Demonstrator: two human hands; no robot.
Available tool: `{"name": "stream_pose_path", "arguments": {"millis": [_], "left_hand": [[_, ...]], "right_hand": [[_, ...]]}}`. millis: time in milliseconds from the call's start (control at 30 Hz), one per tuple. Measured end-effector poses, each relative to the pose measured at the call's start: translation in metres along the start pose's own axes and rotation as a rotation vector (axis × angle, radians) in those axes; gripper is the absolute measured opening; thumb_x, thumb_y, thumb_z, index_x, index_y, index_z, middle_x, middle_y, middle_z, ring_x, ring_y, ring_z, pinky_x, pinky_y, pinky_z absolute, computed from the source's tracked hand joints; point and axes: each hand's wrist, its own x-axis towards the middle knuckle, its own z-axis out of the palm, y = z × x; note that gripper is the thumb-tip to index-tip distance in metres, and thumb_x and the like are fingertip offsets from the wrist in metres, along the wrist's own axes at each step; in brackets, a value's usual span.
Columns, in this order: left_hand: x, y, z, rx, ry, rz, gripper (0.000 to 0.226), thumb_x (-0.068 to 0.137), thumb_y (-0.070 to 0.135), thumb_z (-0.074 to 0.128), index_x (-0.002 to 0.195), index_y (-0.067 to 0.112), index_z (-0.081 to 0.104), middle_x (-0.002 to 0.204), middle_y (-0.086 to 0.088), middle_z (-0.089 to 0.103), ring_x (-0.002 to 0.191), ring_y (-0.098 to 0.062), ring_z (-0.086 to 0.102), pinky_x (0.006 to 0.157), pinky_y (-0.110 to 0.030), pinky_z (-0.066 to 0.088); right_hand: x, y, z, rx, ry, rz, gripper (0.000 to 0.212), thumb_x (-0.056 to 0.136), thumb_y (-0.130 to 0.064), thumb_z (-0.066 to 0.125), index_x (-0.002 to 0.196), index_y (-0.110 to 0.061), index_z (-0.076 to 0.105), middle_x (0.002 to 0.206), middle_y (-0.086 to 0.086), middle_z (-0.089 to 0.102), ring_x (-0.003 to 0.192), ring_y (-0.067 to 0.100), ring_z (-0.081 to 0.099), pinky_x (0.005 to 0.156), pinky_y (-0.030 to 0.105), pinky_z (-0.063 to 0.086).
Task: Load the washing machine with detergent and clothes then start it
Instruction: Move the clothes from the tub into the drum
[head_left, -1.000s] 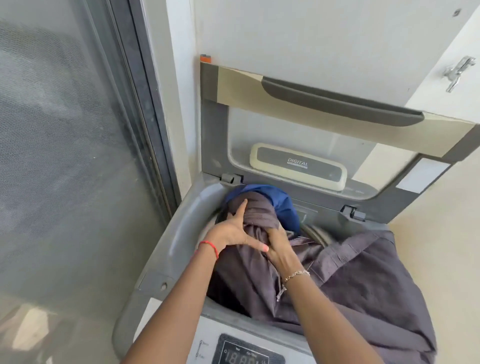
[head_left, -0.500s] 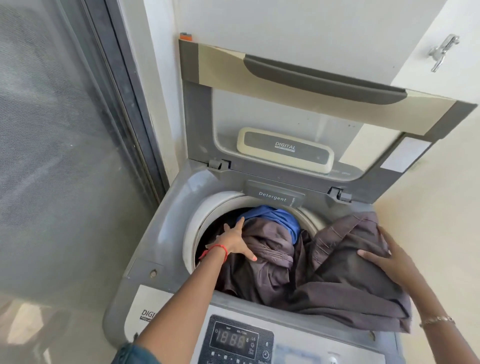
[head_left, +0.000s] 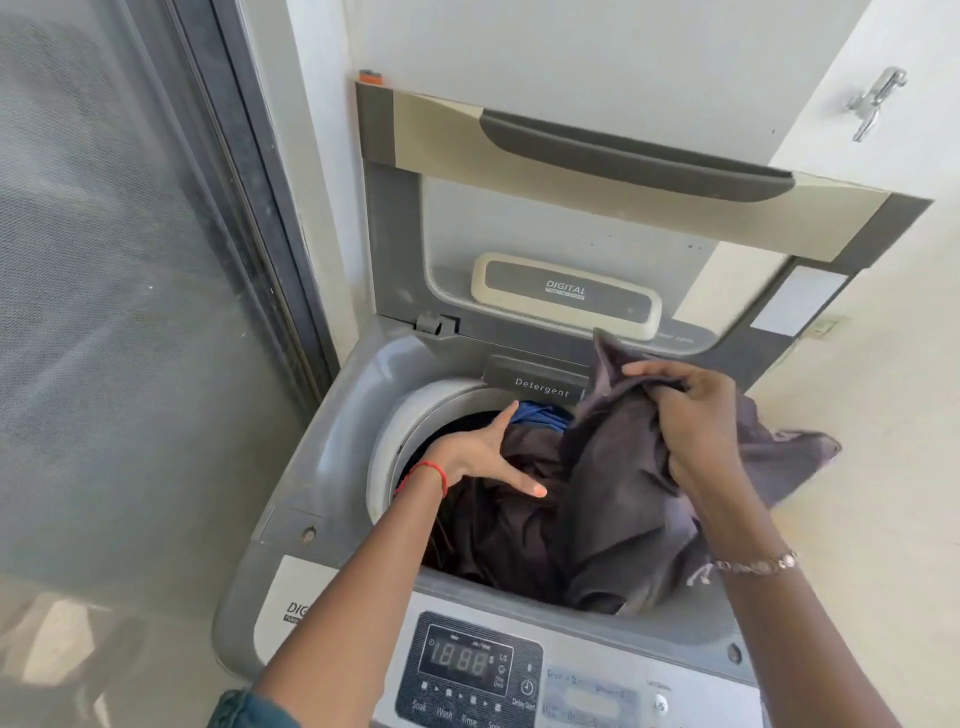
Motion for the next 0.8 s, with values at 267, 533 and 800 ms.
{"name": "stream_pose_path", "arguments": {"millis": [267,533,800], "left_hand": [[-0.033,0.007,-0.029,-0.573,0.372,0.285,0.029,0.069,-0.007,0.073,0.085,0.018,0.073,0.079,0.007,0.076,0.083,-0.017,0.069,0.082,-0.033,0.053],[-0.005,-0.031,0.012,0.219,0.444,-0.195,0.089,0.069,0.008,0.078,0.144,0.003,0.03,0.147,-0.019,0.038,0.135,-0.03,0.037,0.111,-0.038,0.032],[0.013,0.011,0.045,0.36,0.297,-0.193,0.067,0.08,0.015,0.07,0.137,-0.001,0.04,0.144,-0.018,0.044,0.131,-0.031,0.044,0.107,-0.034,0.038]], "right_hand": [[0.01,0.002,0.085,0.749,-0.435,0.345,0.046,0.087,0.015,0.038,0.071,-0.014,0.071,0.067,-0.001,0.074,0.062,0.01,0.069,0.069,0.021,0.056],[-0.012,0.161,0.052,-0.217,-0.229,0.654,0.023,0.086,0.005,0.049,0.103,0.009,0.063,0.078,0.008,0.062,0.066,0.017,0.051,0.055,0.02,0.041],[-0.009,0.148,-0.014,-0.611,-0.383,0.618,0.009,0.08,-0.003,0.056,0.076,0.005,0.06,0.076,0.019,0.058,0.068,0.022,0.057,0.055,0.033,0.041]]}}
